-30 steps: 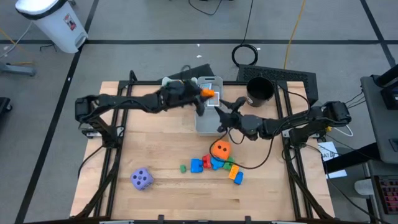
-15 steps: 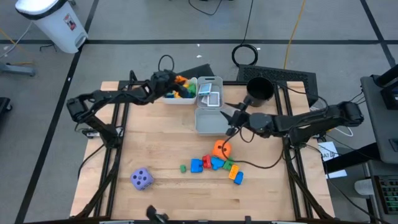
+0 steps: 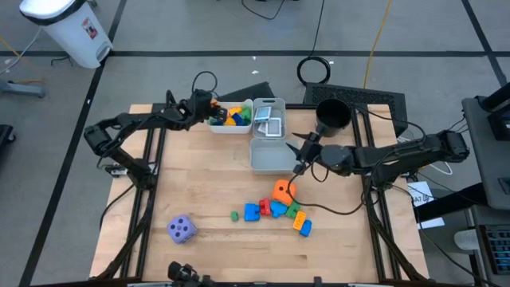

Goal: Pick & Place Toys
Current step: Put the orange game piece into the white bin, then put the blue game piece into the white bin

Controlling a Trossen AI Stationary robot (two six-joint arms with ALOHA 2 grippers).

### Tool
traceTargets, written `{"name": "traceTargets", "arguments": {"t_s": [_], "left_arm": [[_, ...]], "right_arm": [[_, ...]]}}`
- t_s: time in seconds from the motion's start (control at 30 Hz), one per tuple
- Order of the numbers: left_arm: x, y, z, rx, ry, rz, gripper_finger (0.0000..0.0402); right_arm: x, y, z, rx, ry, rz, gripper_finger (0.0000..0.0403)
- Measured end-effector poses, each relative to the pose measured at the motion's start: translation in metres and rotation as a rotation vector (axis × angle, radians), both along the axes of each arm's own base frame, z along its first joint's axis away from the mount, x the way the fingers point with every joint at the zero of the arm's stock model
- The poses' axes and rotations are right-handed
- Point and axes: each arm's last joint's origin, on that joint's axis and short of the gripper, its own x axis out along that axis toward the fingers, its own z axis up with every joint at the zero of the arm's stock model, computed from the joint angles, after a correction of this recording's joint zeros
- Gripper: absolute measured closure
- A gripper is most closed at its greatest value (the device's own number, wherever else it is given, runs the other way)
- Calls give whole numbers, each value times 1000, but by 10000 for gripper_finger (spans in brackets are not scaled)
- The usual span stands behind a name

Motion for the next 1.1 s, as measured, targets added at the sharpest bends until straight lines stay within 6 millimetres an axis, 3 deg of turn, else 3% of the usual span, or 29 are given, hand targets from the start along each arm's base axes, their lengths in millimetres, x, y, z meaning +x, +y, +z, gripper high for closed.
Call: {"name": "traceTargets", "arguments": {"t_s": [0.17,0.27,0.43,0.7,0.87,1.0,1.1], "left_arm": [[3,-6,-3,-22,43,-48,50],[5,-10,1,-37,1,-81,16],[15,-29,15,-32,-57,-180,65],[44,-95,46,117,-99,-486,125],[63,-136,54,214,-138,-679,142],[69,-158,56,219,-174,-749,146],[70,-169,56,194,-198,-771,141]], "right_arm": [[0,3,-3,47,10,49,248],[0,7,-4,72,12,74,248],[-3,17,-8,83,46,110,251],[-10,45,-16,100,135,243,257],[-16,68,-22,242,185,455,259],[-21,84,-25,397,211,617,258],[-30,93,-43,463,244,671,255]]}}
